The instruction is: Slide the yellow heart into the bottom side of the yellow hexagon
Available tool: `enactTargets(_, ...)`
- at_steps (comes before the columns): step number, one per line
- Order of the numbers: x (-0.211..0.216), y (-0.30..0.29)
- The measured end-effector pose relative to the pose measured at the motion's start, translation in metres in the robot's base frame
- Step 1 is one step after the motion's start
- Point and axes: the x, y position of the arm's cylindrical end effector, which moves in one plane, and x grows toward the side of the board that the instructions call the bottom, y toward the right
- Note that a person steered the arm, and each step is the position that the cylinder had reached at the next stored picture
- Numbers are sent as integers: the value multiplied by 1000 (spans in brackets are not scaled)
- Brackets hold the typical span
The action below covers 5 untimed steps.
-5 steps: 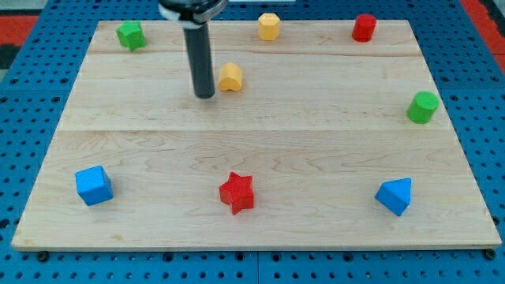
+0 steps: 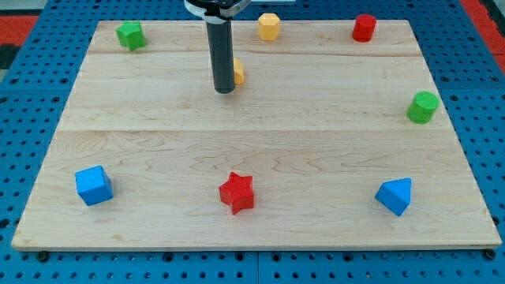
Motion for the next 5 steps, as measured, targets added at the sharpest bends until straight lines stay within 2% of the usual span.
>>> enactTargets(3, -43, -10)
enactTargets(4, -60, 9)
enactTargets(5, -60, 54)
